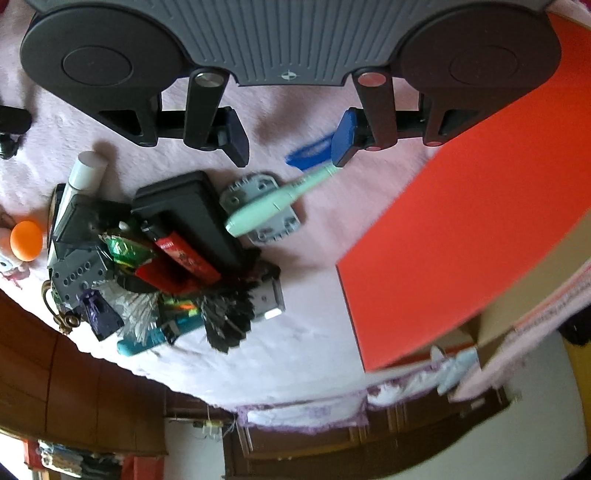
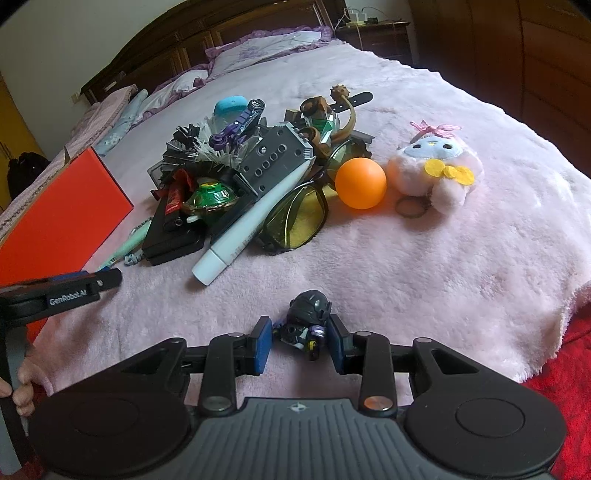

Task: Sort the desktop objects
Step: 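Hold the figurine in the right tool while the left tool reaches toward the blue toothbrush, then close the left tool on the blue toothbrush while the right tool holds the figurine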

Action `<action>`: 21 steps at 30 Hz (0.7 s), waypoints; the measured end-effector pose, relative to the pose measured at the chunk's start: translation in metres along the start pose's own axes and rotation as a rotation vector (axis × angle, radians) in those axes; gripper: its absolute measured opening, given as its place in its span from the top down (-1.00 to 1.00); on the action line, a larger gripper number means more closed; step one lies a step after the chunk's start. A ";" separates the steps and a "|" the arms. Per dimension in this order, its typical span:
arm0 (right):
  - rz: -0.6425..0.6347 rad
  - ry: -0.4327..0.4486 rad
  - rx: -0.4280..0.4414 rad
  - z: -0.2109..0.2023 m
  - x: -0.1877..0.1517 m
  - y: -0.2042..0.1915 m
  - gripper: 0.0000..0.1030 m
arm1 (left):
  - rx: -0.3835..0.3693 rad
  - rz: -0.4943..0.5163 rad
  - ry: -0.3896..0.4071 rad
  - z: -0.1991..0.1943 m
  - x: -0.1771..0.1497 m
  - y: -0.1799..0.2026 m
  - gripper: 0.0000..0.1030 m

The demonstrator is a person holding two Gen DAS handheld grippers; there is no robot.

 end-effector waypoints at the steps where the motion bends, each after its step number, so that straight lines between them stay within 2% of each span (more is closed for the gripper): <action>1: -0.002 0.001 0.000 0.000 0.000 0.000 0.28 | 0.002 0.011 0.001 0.001 0.001 -0.001 -0.10; 3: -0.007 0.002 0.000 0.000 0.000 -0.001 0.26 | -0.004 0.042 -0.019 0.007 0.000 -0.002 -0.23; 6: -0.016 0.003 0.000 0.001 0.000 -0.002 0.23 | -0.026 0.097 -0.077 0.021 -0.007 -0.003 -0.26; 10: -0.017 0.003 0.000 0.001 0.000 -0.002 0.23 | -0.069 0.116 -0.100 0.026 -0.007 -0.004 -0.19; 13: -0.019 0.003 -0.002 0.001 0.000 -0.003 0.22 | -0.086 0.103 -0.120 0.022 -0.007 -0.004 0.18; 14: -0.021 0.004 -0.003 0.001 0.000 -0.003 0.21 | -0.088 0.107 -0.125 0.019 -0.009 -0.003 0.38; 16: -0.022 0.004 -0.004 0.001 0.000 -0.004 0.20 | -0.112 0.117 -0.144 0.013 -0.014 0.002 0.60; 17: -0.021 0.005 -0.004 0.001 0.000 -0.004 0.20 | -0.142 0.114 -0.164 0.009 -0.018 0.006 0.85; 21: -0.021 0.006 -0.003 0.001 0.000 -0.004 0.19 | -0.131 0.109 -0.152 0.004 -0.025 0.011 0.77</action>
Point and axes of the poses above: each gripper's, at about its wrist camera, not at the fingertips, and z roughly the way its jaws point, y to its right, x to its top, the point moved 9 cm from there along z, roughly the way its jaws point, and after that the axes turned 6 degrees about -z, right-handed, at the moved point
